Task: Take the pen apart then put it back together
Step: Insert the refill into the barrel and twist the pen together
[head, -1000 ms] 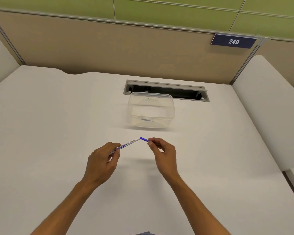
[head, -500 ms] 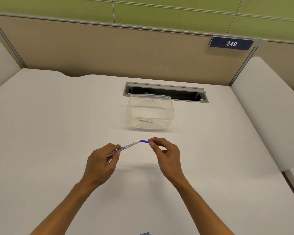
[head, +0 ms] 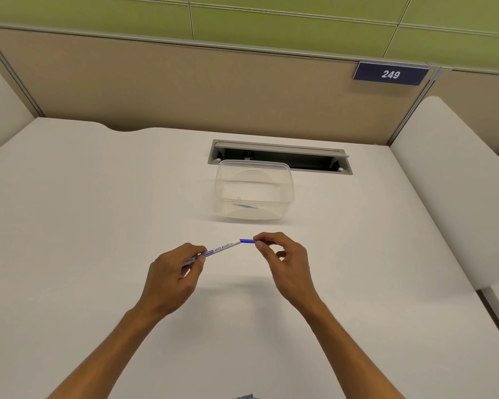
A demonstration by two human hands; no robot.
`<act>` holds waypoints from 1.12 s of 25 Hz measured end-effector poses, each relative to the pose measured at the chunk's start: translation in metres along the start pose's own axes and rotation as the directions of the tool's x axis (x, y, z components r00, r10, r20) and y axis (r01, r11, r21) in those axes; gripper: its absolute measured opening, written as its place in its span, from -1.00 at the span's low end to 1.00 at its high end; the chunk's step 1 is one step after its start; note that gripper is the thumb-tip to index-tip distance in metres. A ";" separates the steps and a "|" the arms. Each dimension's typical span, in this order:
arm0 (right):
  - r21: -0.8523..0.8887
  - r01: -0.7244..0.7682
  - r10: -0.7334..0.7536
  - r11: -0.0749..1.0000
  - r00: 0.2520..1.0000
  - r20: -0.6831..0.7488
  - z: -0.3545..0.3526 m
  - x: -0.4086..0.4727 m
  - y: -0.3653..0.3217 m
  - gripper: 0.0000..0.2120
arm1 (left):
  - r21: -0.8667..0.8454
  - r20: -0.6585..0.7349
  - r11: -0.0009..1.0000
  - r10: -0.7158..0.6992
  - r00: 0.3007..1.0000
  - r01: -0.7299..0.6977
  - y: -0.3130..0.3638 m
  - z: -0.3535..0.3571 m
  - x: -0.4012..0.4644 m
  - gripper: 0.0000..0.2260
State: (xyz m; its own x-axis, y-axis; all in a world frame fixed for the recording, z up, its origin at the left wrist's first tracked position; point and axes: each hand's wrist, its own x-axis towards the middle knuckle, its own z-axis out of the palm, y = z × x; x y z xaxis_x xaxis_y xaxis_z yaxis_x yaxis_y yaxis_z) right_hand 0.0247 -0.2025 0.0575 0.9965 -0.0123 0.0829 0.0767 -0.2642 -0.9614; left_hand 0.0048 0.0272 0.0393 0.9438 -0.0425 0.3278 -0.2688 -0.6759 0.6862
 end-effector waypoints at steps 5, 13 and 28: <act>-0.008 0.054 -0.053 0.998 0.993 0.108 -0.012 0.008 -0.002 -0.87 | 0.038 0.089 0.999 -0.005 0.996 0.002 0.002 -0.005 0.001 -0.80; 0.010 -0.016 0.015 1.000 0.990 0.141 -0.011 0.011 -0.007 -0.97 | 0.040 0.129 0.996 0.075 0.989 -0.080 0.006 -0.005 0.007 -0.81; -0.145 0.120 -0.089 0.982 0.975 0.205 -0.012 0.001 -0.014 -0.93 | 0.066 0.151 0.988 0.126 0.980 -0.137 0.008 -0.012 0.011 -0.82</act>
State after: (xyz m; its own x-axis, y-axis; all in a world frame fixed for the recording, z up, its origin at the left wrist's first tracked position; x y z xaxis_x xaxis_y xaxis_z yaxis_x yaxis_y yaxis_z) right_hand 0.0246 -0.2104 0.0743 0.9713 0.2095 0.1125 0.1902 -0.4004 -0.8964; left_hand 0.0109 0.0302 0.0558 0.9207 -0.2378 0.3094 -0.3820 -0.7109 0.5904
